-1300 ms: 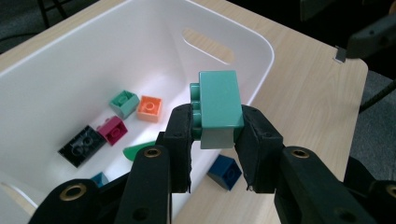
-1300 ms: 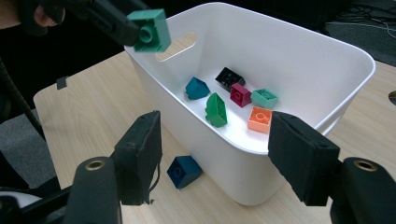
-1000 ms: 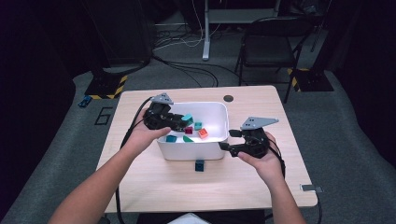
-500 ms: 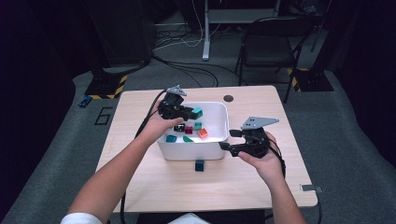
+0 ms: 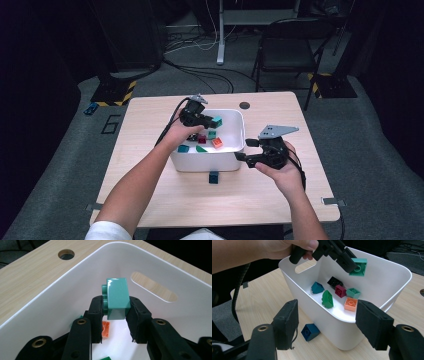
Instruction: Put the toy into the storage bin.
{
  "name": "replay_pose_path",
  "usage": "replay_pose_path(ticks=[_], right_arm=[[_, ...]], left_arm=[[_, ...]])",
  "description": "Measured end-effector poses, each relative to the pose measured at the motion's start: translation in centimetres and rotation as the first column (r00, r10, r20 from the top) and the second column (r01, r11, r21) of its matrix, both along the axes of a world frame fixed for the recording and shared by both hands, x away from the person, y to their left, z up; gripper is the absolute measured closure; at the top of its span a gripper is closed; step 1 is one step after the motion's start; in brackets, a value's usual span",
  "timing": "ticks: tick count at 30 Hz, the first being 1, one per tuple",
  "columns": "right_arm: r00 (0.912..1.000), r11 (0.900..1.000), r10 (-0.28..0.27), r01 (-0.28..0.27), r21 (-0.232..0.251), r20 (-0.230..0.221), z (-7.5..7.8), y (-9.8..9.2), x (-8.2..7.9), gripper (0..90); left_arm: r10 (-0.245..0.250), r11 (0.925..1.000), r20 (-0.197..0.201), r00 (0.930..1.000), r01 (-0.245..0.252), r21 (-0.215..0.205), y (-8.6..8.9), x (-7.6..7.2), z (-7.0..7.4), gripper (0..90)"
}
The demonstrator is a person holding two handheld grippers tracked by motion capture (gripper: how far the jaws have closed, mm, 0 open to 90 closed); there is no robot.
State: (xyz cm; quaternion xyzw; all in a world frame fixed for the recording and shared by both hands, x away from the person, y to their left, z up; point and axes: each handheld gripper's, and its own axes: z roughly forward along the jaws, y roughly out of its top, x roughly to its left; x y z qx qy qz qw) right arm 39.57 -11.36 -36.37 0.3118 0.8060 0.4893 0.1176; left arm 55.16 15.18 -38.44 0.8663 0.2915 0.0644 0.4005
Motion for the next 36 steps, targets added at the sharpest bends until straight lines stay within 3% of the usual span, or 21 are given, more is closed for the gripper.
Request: replay_pose_path(ticks=[7, 11, 15, 21, 24, 31, 36], right_arm=[[1.0000, 1.000, 0.003, -0.003, -0.003, -0.001, 0.0, 0.0, 0.0, 34.5], [1.0000, 1.000, 0.003, -0.003, -0.004, -0.003, -0.1, 0.1, 0.0, 34.5], [1.0000, 1.000, 0.001, -0.001, -0.002, -0.002, 0.0, 0.0, 0.0, 34.5], [1.0000, 1.000, 0.000, 0.000, -0.001, -0.001, 0.0, 0.0, 0.0, 34.5], [1.0000, 1.000, -0.001, 0.001, -0.003, -0.002, 0.0, 0.0, 0.0, 34.5], [1.0000, 1.000, -0.004, 0.004, -0.003, -0.001, 0.0, 0.0, 0.0, 34.4], [1.0000, 1.000, -0.004, 0.004, -0.001, 0.000, 0.0, 0.0, 0.0, 34.4]], left_arm=[[-0.009, 0.9995, -0.020, 0.9998, 0.009, 0.030, -0.4, 0.8, -1.6, 66.5], [-0.017, 0.9961, -0.020, 0.9997, 0.019, 0.087, -0.7, 1.0, -2.3, 65.7], [-0.027, 0.9906, 0.012, 0.9996, 0.025, 0.135, -0.9, 0.8, -2.6, 60.1], [-0.015, 0.9910, 0.027, 0.9995, 0.012, 0.133, -0.6, 0.5, -2.1, 55.6], [0.000, 0.9938, 0.043, 0.9991, -0.005, 0.111, -0.1, 0.2, -1.5, 52.1], [0.006, 0.9962, 0.091, 0.9958, -0.014, 0.086, 1.0, -1.0, 0.7, 46.8], [-0.016, 0.9984, 0.115, 0.9933, 0.010, 0.056, 1.5, -2.5, 2.4, 45.1]])
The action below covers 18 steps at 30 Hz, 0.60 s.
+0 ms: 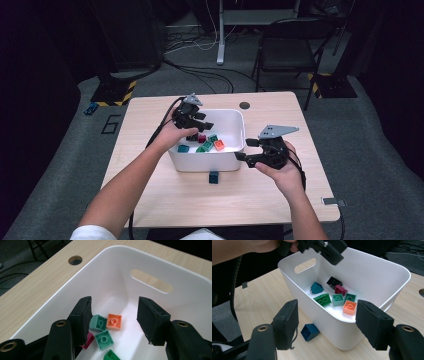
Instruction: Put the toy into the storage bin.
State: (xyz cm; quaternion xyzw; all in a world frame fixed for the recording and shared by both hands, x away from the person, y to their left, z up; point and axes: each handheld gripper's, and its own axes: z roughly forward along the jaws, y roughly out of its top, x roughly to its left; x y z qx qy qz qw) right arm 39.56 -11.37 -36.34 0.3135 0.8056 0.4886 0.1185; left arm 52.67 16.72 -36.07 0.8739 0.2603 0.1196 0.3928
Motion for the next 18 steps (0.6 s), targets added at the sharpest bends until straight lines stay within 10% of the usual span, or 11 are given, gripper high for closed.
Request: replay_pose_path(ticks=[18], right_arm=[[1.0000, 1.000, 0.001, -0.001, -0.003, 0.002, 0.0, 0.1, -0.1, 34.4]], left_arm=[[-0.087, 0.9944, 0.040, 0.9954, 0.089, -0.057, 1.2, -6.0, 4.1, 45.2]])
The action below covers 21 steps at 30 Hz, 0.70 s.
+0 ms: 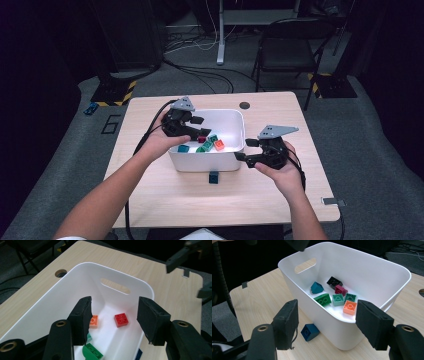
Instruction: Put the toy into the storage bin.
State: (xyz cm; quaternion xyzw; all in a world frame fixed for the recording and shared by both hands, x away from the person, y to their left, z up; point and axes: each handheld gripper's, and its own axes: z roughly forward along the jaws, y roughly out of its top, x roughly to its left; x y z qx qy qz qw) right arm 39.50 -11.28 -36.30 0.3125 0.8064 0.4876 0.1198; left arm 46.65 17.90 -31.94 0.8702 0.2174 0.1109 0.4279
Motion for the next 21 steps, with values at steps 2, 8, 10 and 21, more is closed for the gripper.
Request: replay_pose_path(ticks=[2, 8, 10, 21], right_arm=[[1.0000, 1.000, -0.001, 0.001, 0.000, 0.000, 0.0, 0.0, 0.0, 34.4], [1.0000, 1.000, -0.001, 0.001, -0.001, -0.003, 0.0, 0.1, 0.0, 34.4], [1.0000, 1.000, -0.001, 0.001, 0.000, -0.004, -0.1, 0.1, 0.0, 34.4], [1.0000, 1.000, 0.001, -0.001, -0.002, -0.007, -0.1, 0.2, 0.0, 34.4]], left_arm=[[-0.016, 0.9999, 0.008, 0.9998, 0.016, -0.004, 0.2, -0.9, 0.2, 45.2], [-0.050, 0.9988, 0.021, 0.9986, 0.049, 0.007, 0.6, -3.1, 0.2, 45.1], [-0.052, 0.9986, 0.022, 0.9984, 0.052, 0.009, 0.8, -3.7, 0.1, 45.1], [-0.088, 0.9957, -0.002, 0.9961, 0.088, 0.027, 1.2, -6.4, -1.8, 44.0]])
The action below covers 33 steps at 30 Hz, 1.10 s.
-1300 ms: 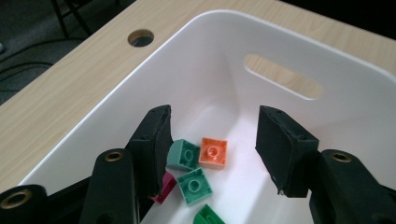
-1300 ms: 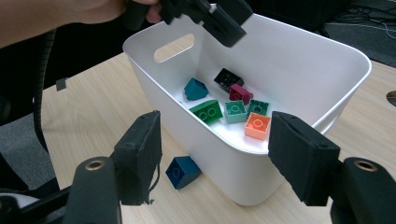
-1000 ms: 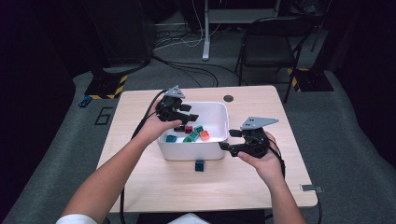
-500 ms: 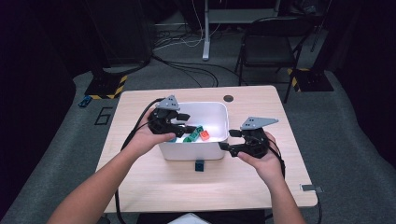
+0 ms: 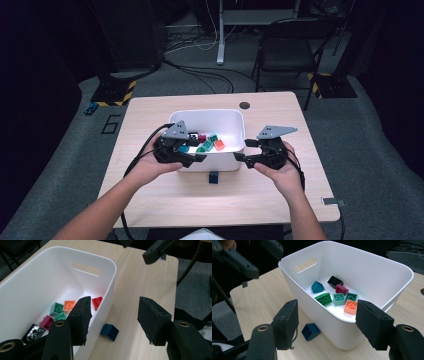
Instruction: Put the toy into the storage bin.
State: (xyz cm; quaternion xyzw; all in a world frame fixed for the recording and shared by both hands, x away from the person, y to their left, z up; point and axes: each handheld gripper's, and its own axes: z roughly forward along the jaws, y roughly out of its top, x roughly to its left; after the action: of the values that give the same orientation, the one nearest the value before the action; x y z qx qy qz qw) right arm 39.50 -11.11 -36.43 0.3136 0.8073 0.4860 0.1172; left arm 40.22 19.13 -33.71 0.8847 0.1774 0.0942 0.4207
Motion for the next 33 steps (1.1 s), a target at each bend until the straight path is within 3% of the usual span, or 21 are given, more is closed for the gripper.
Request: replay_pose_path(ticks=[8, 13, 19, 23, 24, 33], right_arm=[[1.0000, 1.000, 0.001, -0.001, 0.002, 0.000, 0.0, 0.0, 0.0, 34.4], [1.0000, 1.000, 0.000, 0.000, 0.001, 0.000, 0.0, 0.0, 0.0, 34.4], [1.0000, 1.000, 0.000, 0.000, 0.002, 0.000, 0.0, -0.1, 0.0, 34.4], [1.0000, 1.000, 0.001, -0.001, 0.003, 0.005, 0.1, 0.0, -0.1, 34.4], [1.0000, 1.000, 0.000, 0.000, 0.004, 0.002, 0.1, -0.1, -0.1, 34.4], [1.0000, 1.000, 0.003, -0.003, 0.000, 0.004, 0.1, 0.1, -0.1, 34.4]], left_arm=[[0.023, 0.9997, -0.034, 0.9992, -0.023, -0.010, 0.2, -0.9, -2.4, 43.0], [0.028, 0.9996, -0.050, 0.9984, -0.028, 0.006, 0.1, -1.3, -4.2, 43.0], [0.038, 0.9992, -0.099, 0.9943, -0.037, 0.012, -0.3, -1.5, -7.2, 43.0], [0.038, 0.9989, -0.108, 0.9935, -0.035, 0.032, -0.6, -1.6, -8.4, 42.2], [0.052, 0.9985, -0.117, 0.9917, -0.050, 0.022, -0.7, -1.6, -9.4, 41.8], [0.075, 0.9961, -0.153, 0.9853, -0.067, 0.058, -1.6, -1.5, -12.9, 40.5]])
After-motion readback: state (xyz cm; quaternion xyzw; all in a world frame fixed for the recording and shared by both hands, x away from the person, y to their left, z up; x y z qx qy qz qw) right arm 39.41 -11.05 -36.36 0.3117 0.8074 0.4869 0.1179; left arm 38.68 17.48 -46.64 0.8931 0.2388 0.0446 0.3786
